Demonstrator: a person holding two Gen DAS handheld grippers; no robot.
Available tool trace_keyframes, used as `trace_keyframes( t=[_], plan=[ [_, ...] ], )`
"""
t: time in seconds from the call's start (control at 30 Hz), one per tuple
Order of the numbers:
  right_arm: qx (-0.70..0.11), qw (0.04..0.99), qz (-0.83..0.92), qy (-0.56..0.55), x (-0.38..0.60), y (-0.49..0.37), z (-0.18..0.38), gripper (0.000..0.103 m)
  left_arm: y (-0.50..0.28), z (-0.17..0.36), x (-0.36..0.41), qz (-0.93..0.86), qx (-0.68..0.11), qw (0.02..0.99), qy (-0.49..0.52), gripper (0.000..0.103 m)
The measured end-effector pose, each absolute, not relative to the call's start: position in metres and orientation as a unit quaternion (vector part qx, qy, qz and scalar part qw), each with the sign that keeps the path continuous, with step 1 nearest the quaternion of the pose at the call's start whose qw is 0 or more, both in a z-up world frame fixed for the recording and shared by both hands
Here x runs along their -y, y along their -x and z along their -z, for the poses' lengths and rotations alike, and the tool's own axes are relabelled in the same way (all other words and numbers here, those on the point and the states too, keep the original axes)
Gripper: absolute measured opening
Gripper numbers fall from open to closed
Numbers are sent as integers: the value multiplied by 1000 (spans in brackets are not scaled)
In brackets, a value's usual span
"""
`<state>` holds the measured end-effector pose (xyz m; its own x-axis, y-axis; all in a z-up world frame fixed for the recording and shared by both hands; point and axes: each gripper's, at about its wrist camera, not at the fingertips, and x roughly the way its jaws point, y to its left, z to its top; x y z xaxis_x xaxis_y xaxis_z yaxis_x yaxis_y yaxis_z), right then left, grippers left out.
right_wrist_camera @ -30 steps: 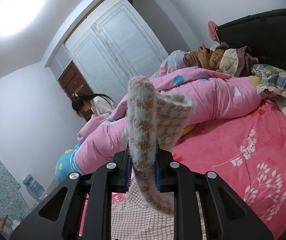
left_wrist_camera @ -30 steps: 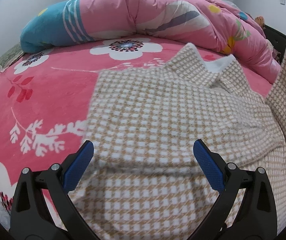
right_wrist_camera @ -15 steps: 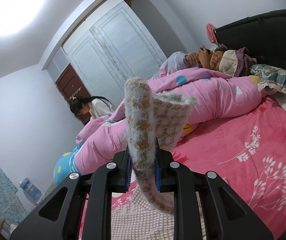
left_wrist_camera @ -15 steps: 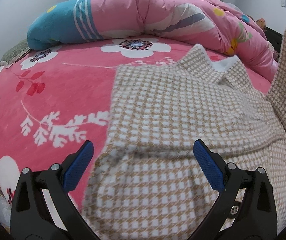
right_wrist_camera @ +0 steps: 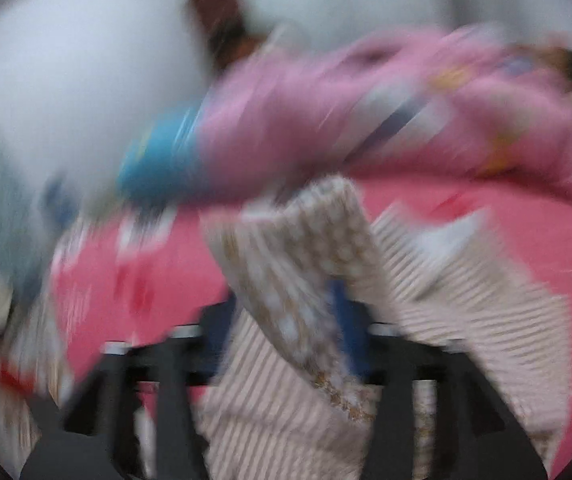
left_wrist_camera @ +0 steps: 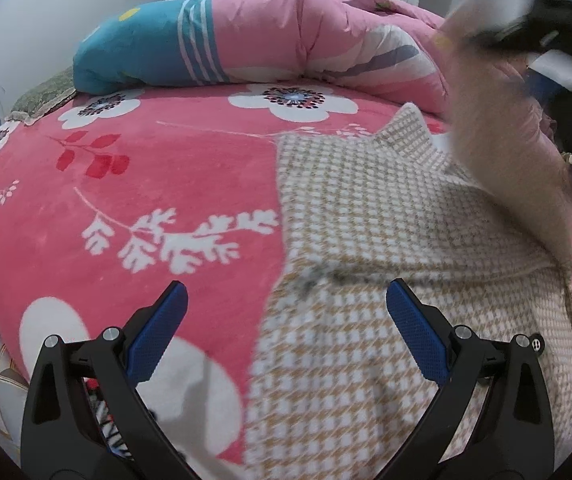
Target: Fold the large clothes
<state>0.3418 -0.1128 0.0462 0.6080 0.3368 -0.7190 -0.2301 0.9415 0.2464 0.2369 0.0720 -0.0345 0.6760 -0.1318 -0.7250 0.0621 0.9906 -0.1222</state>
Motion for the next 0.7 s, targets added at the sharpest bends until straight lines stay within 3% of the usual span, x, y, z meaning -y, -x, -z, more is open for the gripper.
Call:
trace_keyframes(
  t=[0.13,0.37,0.53,0.7],
  plan=[
    [-523,829,-198,-26,87,-359,14,72,-233,33,-83,59,-398,914,54,96],
    [-467,855,-206,-88,175,-338,-20,77,-241,22,-82,109,-378,916,77,96],
    [-422,893,-119,-106,278,-320,-39,77,-269,16,-70,153,-378,908,98,75],
    [-438,880,-37,-180,385,-325,-11,77,-320,24,-52,166,-413,888,114,60]
  ],
)
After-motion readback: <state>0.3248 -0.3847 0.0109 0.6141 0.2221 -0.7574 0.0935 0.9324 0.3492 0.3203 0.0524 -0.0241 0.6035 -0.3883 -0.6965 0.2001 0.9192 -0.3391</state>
